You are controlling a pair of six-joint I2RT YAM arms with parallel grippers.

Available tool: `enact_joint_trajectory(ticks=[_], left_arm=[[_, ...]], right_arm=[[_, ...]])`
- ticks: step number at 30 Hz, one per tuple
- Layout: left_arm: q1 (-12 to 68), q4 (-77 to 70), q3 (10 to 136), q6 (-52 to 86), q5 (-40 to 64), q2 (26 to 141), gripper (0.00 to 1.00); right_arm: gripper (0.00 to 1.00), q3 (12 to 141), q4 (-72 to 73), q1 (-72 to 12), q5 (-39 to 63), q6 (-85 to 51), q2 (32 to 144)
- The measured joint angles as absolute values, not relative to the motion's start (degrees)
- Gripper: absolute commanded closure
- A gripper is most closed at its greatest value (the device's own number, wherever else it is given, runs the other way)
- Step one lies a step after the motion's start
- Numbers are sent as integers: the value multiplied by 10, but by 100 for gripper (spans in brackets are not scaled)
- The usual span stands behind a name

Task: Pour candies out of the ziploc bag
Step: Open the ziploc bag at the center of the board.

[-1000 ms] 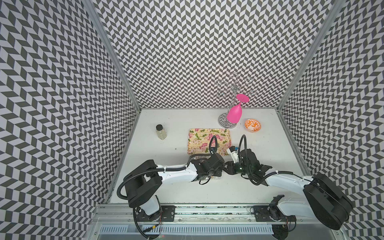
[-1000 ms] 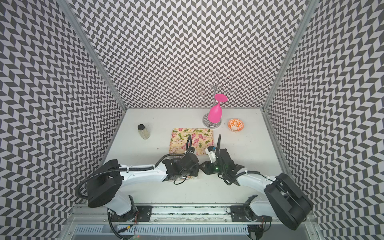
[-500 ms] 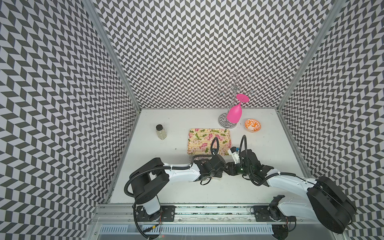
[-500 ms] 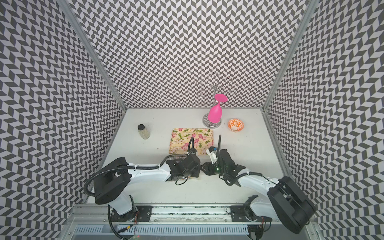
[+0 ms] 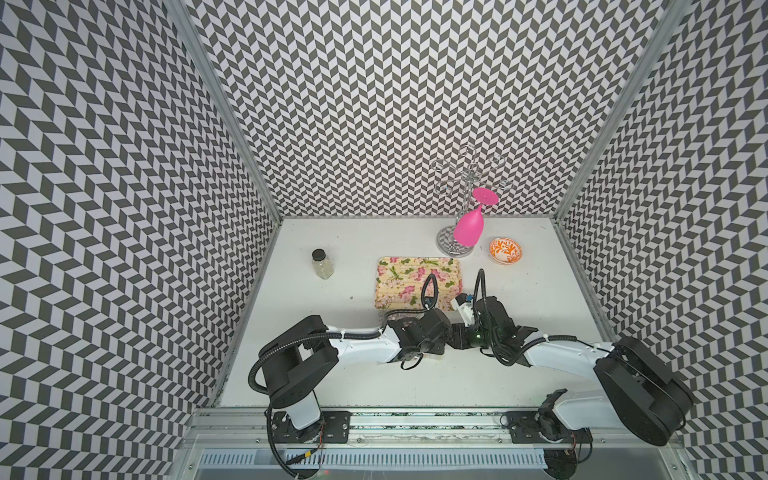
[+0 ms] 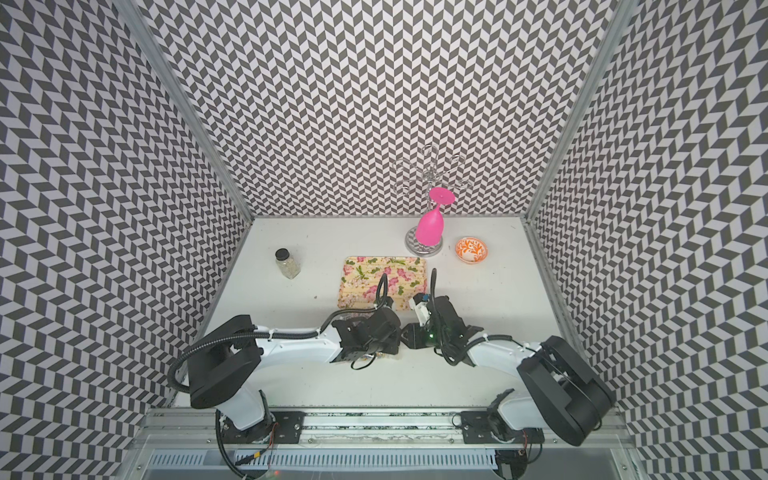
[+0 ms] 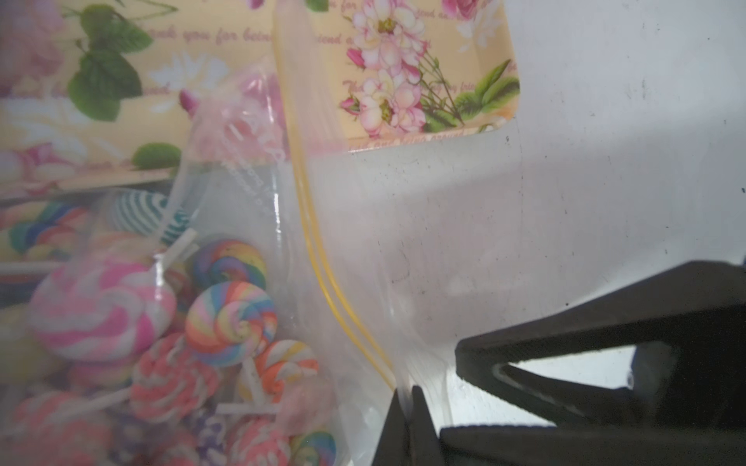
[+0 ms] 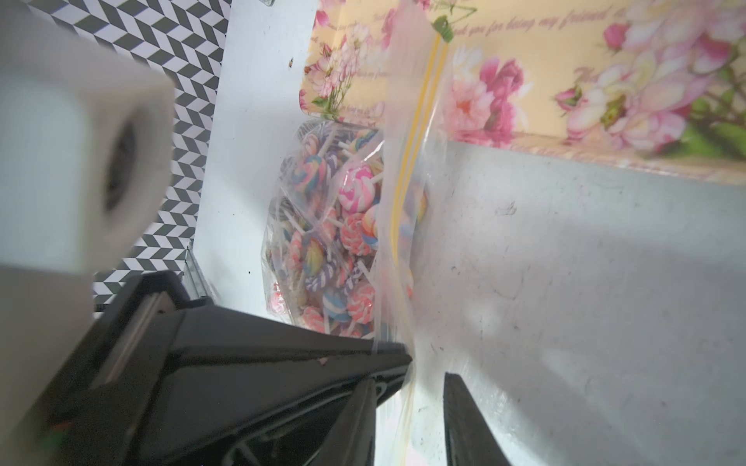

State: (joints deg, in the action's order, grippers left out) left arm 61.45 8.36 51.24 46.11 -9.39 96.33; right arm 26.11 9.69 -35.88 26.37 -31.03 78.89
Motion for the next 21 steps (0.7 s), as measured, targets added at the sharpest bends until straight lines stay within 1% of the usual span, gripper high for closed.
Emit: enact_joint_trajectory(ticks=[9,21], left_arm=[[615,84,507,461,-95,963,100],[615,78,507,461,-93,961,100]], right_arm=[[71,288,94,-358,248,-305,816],[72,307,97,-358,244,-296,817]])
